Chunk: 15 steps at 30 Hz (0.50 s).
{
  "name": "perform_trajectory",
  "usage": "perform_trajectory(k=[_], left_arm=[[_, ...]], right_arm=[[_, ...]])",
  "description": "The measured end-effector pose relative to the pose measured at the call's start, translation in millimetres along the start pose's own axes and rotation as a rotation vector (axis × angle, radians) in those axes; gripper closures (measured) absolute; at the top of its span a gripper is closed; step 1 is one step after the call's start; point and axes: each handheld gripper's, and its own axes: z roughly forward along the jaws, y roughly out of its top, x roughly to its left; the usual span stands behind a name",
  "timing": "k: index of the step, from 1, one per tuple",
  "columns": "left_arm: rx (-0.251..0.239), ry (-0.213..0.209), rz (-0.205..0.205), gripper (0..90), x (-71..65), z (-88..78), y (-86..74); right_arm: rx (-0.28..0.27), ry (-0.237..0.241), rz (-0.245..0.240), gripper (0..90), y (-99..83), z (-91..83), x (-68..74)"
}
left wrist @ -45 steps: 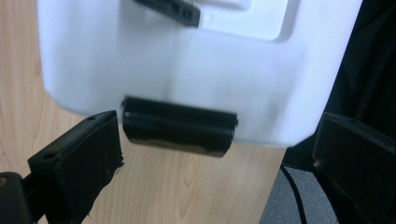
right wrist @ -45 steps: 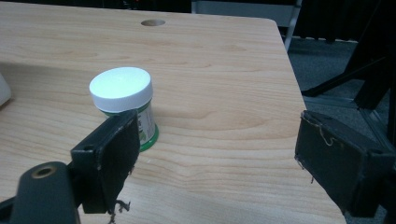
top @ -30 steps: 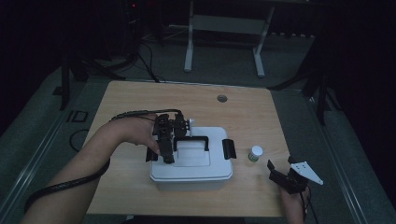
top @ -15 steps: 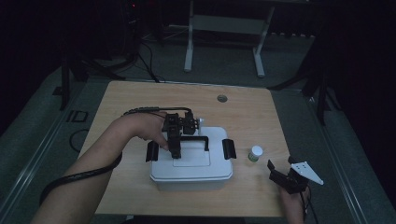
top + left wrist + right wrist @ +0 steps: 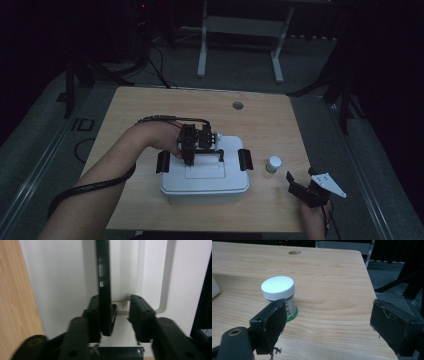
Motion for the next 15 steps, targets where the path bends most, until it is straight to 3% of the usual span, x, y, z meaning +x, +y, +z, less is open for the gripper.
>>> perform_trajectory(k=[7,12,15], left_arm=[[0.051,-0.02,0.0,73.3,-1.2,6.1,0.5],[0.041,0.002,-0.023,79.0,0.6,6.5,-1.3],[0.048,-0.008,-0.032,82.7,2.0,6.7,-0.4]], right_arm=[[0.002,0.001,-0.002,13.7,0.1,0.2,0.0],[0.004,0.002,-0.003,13.8,0.2,0.5,0.1],[0.005,0.001,-0.003,13.8,0.2,0.5,0.3]])
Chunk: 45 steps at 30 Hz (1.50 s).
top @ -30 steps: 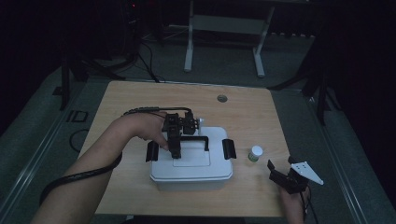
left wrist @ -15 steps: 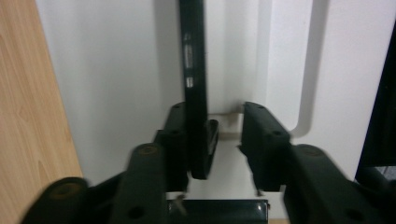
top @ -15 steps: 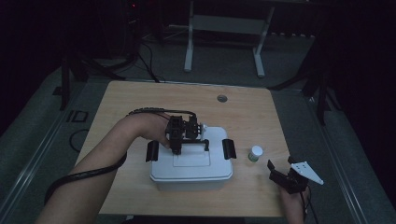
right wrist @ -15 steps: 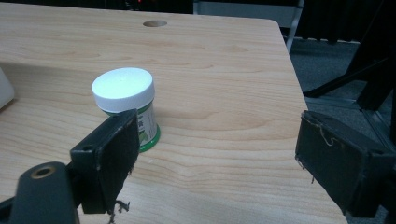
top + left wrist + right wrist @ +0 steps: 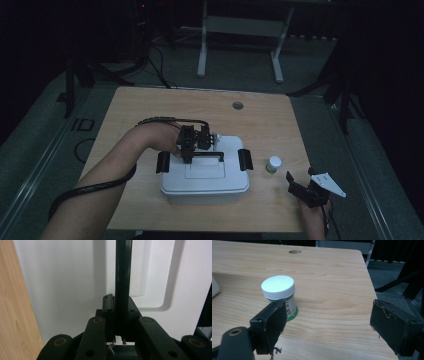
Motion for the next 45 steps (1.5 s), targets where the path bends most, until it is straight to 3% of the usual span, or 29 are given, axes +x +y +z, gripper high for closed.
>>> perform_trajectory(k=[11,16,27,35,45], left_arm=[[-0.016,-0.047,-0.014,83.5,7.2,0.3,-1.9],[-0.022,-0.048,-0.006,83.7,8.1,-2.7,-2.7],[-0.037,-0.02,-0.002,83.7,3.0,-26.1,-8.9],[-0.04,-0.001,-0.03,83.7,2.4,-41.2,-21.4],[-0.051,0.01,-0.078,83.7,0.0,-50.9,-48.5]], right_arm=[[0.002,-0.005,0.004,13.8,0.1,0.2,-0.8],[0.001,-0.006,0.003,13.8,0.1,0.2,-0.4],[0.0,-0.004,0.006,13.8,0.0,-0.1,-0.7],[0.001,-0.005,0.007,13.8,0.1,0.0,-0.7],[0.005,-0.007,0.003,13.8,0.2,0.3,0.0]])
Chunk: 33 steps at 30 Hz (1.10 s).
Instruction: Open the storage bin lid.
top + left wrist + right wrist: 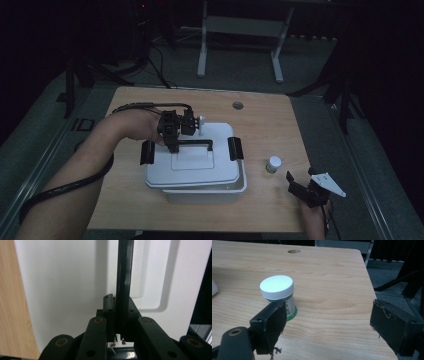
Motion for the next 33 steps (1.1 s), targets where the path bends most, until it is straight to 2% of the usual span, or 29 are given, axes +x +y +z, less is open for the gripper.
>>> perform_trajectory(k=[12,20,25,33], left_arm=[[-0.024,0.007,-0.064,83.6,-1.9,-8.4,-40.5],[-0.036,-0.003,-0.128,83.7,-2.9,-11.9,-73.9],[-0.038,-0.002,-0.187,83.7,-4.5,-13.1,-102.9],[-0.042,-0.006,-0.311,83.7,-6.1,-7.4,-155.3]], right_arm=[[0.006,-0.002,-0.006,13.8,0.2,0.7,0.5],[0.012,-0.008,-0.012,13.8,0.4,1.0,1.4],[0.014,-0.01,-0.012,13.8,0.4,1.1,1.6],[0.018,-0.013,-0.019,13.8,0.6,1.4,2.3]])
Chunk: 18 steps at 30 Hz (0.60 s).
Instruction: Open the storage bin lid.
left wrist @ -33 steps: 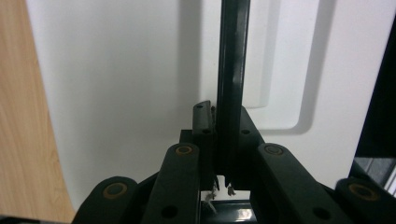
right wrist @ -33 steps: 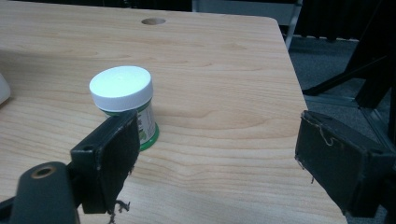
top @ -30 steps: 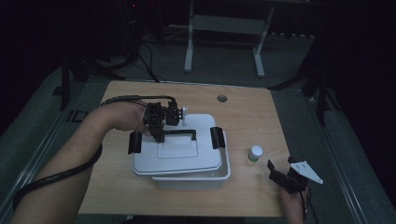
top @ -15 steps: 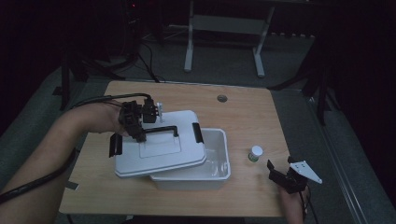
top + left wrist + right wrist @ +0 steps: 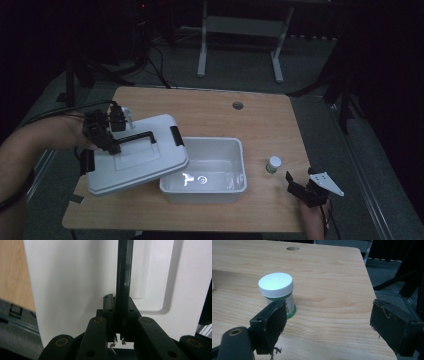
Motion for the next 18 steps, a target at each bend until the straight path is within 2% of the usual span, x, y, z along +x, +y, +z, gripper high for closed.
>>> perform_trajectory(k=[7,13,18], left_arm=[[0.002,0.01,-0.07,83.7,8.8,6.0,-30.0],[-0.001,0.002,-0.107,83.6,15.3,14.7,-47.7],[0.021,0.007,-0.144,83.6,20.2,29.5,-59.6]], right_arm=[[0.0,-0.008,-0.006,13.8,0.0,0.3,0.9],[-0.003,-0.007,-0.01,13.8,-0.1,0.1,1.2],[-0.003,-0.008,-0.011,13.8,-0.1,0.1,1.4]])
